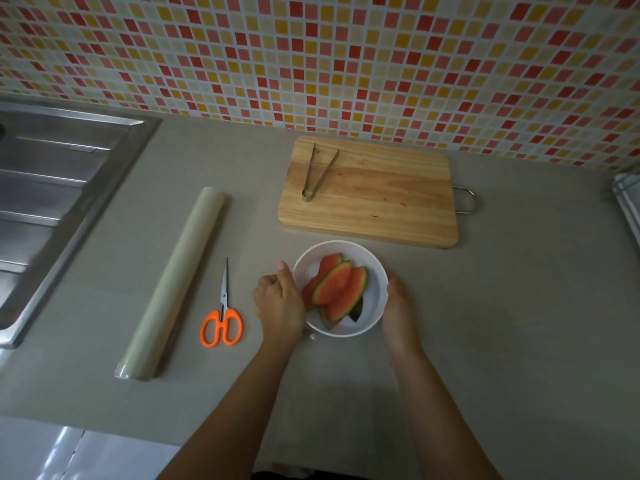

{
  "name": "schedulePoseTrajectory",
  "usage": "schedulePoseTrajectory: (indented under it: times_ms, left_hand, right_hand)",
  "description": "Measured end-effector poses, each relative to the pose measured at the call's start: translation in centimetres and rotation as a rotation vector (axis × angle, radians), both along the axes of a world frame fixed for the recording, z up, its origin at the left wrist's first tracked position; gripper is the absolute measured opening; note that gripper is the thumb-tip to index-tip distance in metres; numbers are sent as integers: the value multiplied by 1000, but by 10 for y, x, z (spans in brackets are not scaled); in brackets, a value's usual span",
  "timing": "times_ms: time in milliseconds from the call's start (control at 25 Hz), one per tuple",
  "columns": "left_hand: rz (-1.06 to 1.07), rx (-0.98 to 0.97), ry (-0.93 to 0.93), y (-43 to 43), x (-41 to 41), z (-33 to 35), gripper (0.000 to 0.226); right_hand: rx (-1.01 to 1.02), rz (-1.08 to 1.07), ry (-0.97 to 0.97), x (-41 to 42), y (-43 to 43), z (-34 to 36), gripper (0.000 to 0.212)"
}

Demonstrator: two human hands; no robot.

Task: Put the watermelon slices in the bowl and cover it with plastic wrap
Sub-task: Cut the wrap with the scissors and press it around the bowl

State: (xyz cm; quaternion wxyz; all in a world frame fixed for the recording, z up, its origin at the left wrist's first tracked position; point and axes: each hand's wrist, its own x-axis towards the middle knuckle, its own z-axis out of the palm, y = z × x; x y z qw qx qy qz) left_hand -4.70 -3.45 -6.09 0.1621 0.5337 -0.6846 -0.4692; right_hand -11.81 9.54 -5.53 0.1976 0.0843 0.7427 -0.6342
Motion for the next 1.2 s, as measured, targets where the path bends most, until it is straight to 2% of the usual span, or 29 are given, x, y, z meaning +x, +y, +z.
schedulePoseTrajectory:
  times_ms: [120,240,320,360,440,560,680,760,880,920,1080,1200]
  left_hand:
    - [-78,30,20,-10,2,1,69]
    - [105,217,184,-8,29,1,64]
    - [189,370,229,10,49,-2,57]
    - [162,426,234,20,53,0,58]
    - [57,459,243,25,50,3,65]
    - [-3,514,319,0,31,9,65]
    - [46,492,379,-19,25,5,55]
    - [22,516,386,-12,27,3,56]
    - [-84,592,397,8,26,5,61]
    - [-86,622,389,11,23,5,62]
    - [-63,667,313,6,11,5,74]
    - [-30,503,38,-4,8,5,82]
  right_hand:
    - [-8,48,89,2,2,-1,30]
    - [-68,-24,23,5,8,-5,42]
    - [-29,61,50,-2,10,-2,52]
    - [-21,123,55,-6,8,3,55]
    - [36,205,86,-9,6,11,55]
    - [221,126,196,-7,10,13,48]
    - [363,64,212,-3,11,10,42]
    - [268,58,202,-6,8,7,51]
    - [-166,143,-17,-4,-3,6,65]
    - [-256,140,-91,-1,-5,6,69]
    - [-373,118,-164,4,-8,4,66]
    - [-406,117,-172,4,-6,3,69]
